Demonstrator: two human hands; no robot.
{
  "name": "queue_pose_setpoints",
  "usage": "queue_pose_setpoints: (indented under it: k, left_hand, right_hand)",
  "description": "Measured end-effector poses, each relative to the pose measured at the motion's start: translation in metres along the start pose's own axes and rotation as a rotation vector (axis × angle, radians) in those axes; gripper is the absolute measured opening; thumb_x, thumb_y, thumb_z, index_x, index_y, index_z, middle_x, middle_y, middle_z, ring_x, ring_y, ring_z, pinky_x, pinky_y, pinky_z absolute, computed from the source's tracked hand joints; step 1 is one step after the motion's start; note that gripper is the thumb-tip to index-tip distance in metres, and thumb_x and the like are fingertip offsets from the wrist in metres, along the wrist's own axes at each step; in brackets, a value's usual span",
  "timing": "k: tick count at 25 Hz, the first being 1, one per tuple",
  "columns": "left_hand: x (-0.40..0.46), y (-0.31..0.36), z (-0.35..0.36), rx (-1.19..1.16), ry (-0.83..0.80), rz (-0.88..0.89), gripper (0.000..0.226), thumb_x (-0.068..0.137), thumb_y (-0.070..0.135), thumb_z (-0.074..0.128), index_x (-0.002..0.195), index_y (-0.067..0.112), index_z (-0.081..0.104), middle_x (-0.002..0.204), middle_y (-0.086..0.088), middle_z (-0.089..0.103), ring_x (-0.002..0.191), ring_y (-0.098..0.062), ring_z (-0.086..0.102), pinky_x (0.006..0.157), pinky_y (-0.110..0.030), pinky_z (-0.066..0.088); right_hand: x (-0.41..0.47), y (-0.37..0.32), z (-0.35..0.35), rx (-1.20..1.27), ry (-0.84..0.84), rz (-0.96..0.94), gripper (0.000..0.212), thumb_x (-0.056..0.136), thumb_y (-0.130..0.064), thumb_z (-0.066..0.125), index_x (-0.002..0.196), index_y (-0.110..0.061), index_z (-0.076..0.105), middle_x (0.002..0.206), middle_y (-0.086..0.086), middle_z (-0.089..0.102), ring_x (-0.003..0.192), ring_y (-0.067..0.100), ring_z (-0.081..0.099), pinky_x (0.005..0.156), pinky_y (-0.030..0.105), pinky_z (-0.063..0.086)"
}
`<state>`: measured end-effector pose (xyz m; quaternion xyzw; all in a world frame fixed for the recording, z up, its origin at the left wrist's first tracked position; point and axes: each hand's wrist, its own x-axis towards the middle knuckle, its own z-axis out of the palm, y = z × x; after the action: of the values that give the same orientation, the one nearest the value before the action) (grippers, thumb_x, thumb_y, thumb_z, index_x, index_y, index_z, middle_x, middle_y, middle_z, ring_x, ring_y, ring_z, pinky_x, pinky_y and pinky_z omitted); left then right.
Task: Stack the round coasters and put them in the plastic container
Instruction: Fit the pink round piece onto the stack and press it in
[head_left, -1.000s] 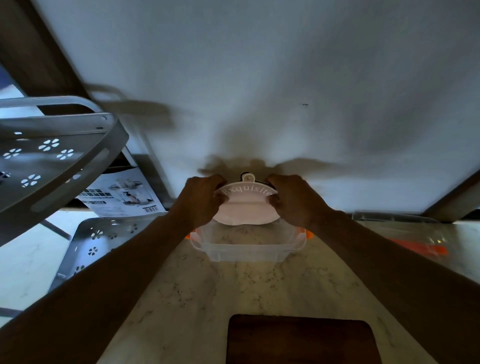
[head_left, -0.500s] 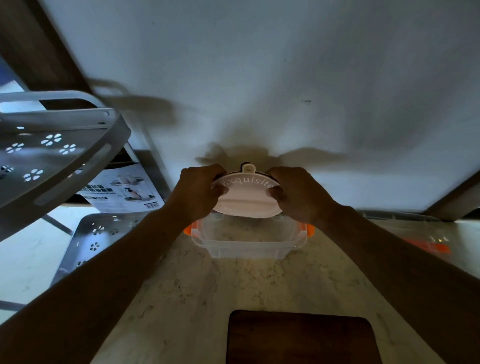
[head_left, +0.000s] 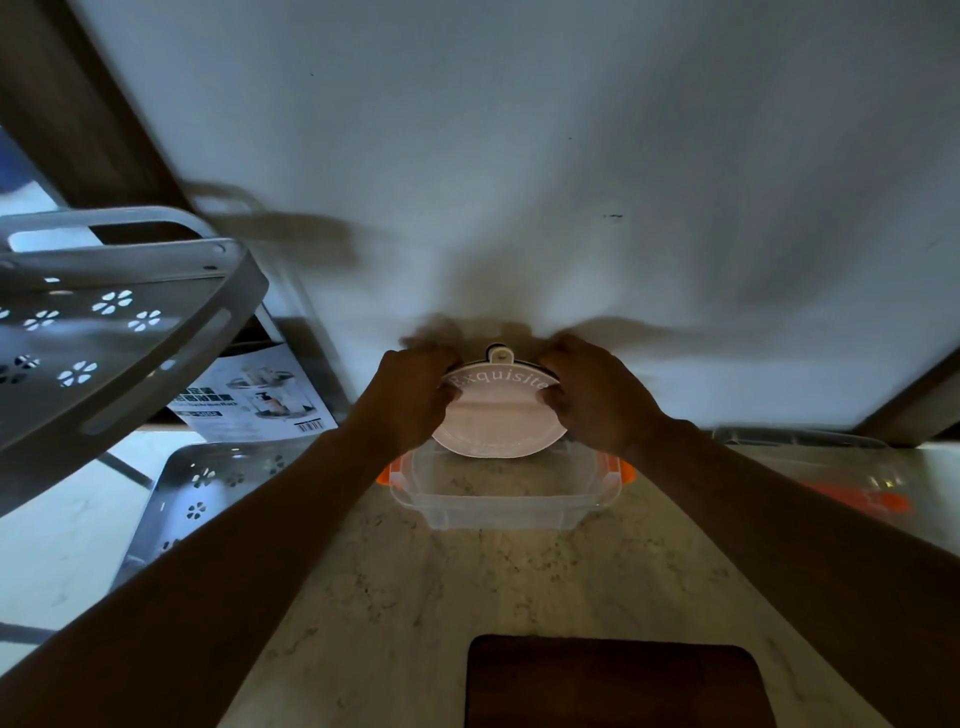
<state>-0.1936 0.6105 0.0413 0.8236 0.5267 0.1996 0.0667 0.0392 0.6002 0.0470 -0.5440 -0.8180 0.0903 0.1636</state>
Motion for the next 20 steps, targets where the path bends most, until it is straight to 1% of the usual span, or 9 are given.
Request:
queue_pose_setpoints:
  k: [3,5,7,10,12,14,17,20]
  left_hand:
    - [-0.001,0.001,-0.003,0.047,-0.001,0.053,0.021,0.083,0.010,0.068,0.103,0.008,0.069,0.097,-0.013,0.070,0.091,-0.032,0.063,0.078,-0.039,0.050]
    - [-0.003,0.000,-0.006,0.048,-0.004,0.067,0.021,0.085,0.012,0.067,0.105,0.008,0.068,0.097,-0.012,0.069,0.089,-0.032,0.063,0.079,-0.043,0.049]
    - [-0.005,0.000,-0.006,0.062,-0.019,0.072,0.021,0.087,0.014,0.065,0.108,0.011,0.067,0.099,-0.010,0.067,0.091,-0.031,0.062,0.082,-0.044,0.046]
    - [-0.003,0.002,-0.003,0.081,-0.030,0.050,0.022,0.088,0.015,0.064,0.110,0.012,0.066,0.102,-0.009,0.067,0.095,-0.030,0.061,0.084,-0.041,0.043]
    - [0.001,0.003,-0.003,0.101,-0.032,0.044,0.022,0.087,0.014,0.066,0.109,0.010,0.066,0.104,-0.010,0.067,0.096,-0.031,0.061,0.085,-0.043,0.047]
    - [0.004,0.004,-0.002,0.132,-0.029,0.044,0.020,0.084,0.012,0.067,0.104,0.008,0.067,0.102,-0.013,0.067,0.094,-0.033,0.062,0.081,-0.046,0.050]
    - [0.005,0.005,0.002,0.177,0.022,0.024,0.015,0.079,0.011,0.069,0.094,0.006,0.069,0.100,-0.016,0.064,0.094,-0.036,0.059,0.077,-0.044,0.049]
    - [0.006,0.008,0.006,0.179,0.068,0.011,0.017,0.075,0.012,0.070,0.092,0.006,0.069,0.098,-0.016,0.065,0.096,-0.036,0.058,0.075,-0.042,0.045]
  right_hand:
    - [0.000,0.000,0.000,-0.020,0.008,-0.004,0.020,0.087,-0.019,0.064,0.106,-0.010,0.066,0.112,0.010,0.059,0.099,0.030,0.059,0.078,0.032,0.044]
    - [-0.002,0.001,0.000,-0.017,0.011,-0.011,0.020,0.087,-0.019,0.064,0.105,-0.011,0.066,0.108,0.011,0.059,0.095,0.031,0.060,0.074,0.031,0.044]
    - [-0.005,0.001,0.002,-0.025,0.012,-0.018,0.020,0.088,-0.019,0.063,0.105,-0.010,0.066,0.106,0.011,0.059,0.092,0.031,0.060,0.073,0.031,0.043]
    - [-0.005,0.001,0.004,-0.027,0.006,-0.011,0.020,0.089,-0.019,0.061,0.107,-0.009,0.065,0.108,0.011,0.059,0.093,0.030,0.060,0.074,0.029,0.043]
    - [-0.003,0.003,0.005,-0.037,0.017,-0.011,0.020,0.089,-0.018,0.062,0.106,-0.008,0.064,0.111,0.013,0.059,0.095,0.031,0.060,0.073,0.026,0.037]
    - [-0.001,0.004,0.005,-0.057,0.027,-0.015,0.020,0.088,-0.017,0.062,0.105,-0.007,0.064,0.111,0.013,0.059,0.097,0.032,0.059,0.073,0.027,0.038]
    - [-0.001,0.002,0.008,-0.083,0.056,-0.017,0.021,0.086,-0.016,0.062,0.104,-0.005,0.065,0.110,0.014,0.060,0.105,0.031,0.055,0.080,0.036,0.048]
    - [-0.002,0.000,0.013,-0.117,0.123,-0.016,0.022,0.084,-0.013,0.063,0.102,-0.002,0.064,0.109,0.016,0.061,0.114,0.033,0.050,0.091,0.039,0.047]
